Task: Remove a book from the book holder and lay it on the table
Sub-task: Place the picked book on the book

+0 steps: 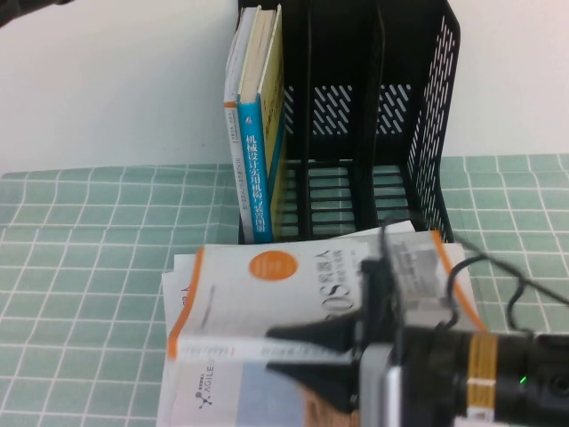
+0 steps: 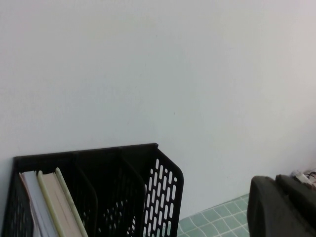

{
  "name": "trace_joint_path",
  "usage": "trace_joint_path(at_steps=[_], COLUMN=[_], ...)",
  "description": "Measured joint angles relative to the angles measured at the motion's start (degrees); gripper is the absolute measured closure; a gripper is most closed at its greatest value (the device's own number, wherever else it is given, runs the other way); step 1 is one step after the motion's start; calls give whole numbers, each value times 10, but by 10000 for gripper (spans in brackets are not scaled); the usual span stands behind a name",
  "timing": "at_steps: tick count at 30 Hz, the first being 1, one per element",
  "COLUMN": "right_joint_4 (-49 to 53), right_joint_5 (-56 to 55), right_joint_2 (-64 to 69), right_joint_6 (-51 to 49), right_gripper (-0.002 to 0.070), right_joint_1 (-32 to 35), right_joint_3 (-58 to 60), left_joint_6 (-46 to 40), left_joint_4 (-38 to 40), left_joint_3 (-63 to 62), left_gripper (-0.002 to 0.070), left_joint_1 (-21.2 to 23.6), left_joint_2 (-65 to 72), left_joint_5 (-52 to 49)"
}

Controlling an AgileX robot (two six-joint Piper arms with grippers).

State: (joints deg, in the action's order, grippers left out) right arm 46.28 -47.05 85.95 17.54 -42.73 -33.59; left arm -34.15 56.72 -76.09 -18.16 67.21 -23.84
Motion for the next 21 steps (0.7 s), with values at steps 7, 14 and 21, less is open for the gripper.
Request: trace_joint_path(at_steps=[7, 14, 21], right_joint_4=[4, -30, -13], right_joint_5=[-5, -24, -84], right_joint_2=[46, 83, 86], right_joint_6=[26, -26, -149], right_gripper=[508, 489, 225], right_joint_1=[-27, -28, -28], right_joint_3=[0, -1, -3], left_joint_6=[0, 0, 25], left_joint_4=[0, -17, -111], left_joint_3=[0, 0, 0], left_gripper=[677, 677, 677], left_joint_1=[0, 0, 0], left_joint_2=[0, 0, 0], left_joint_5=[-23, -44, -104])
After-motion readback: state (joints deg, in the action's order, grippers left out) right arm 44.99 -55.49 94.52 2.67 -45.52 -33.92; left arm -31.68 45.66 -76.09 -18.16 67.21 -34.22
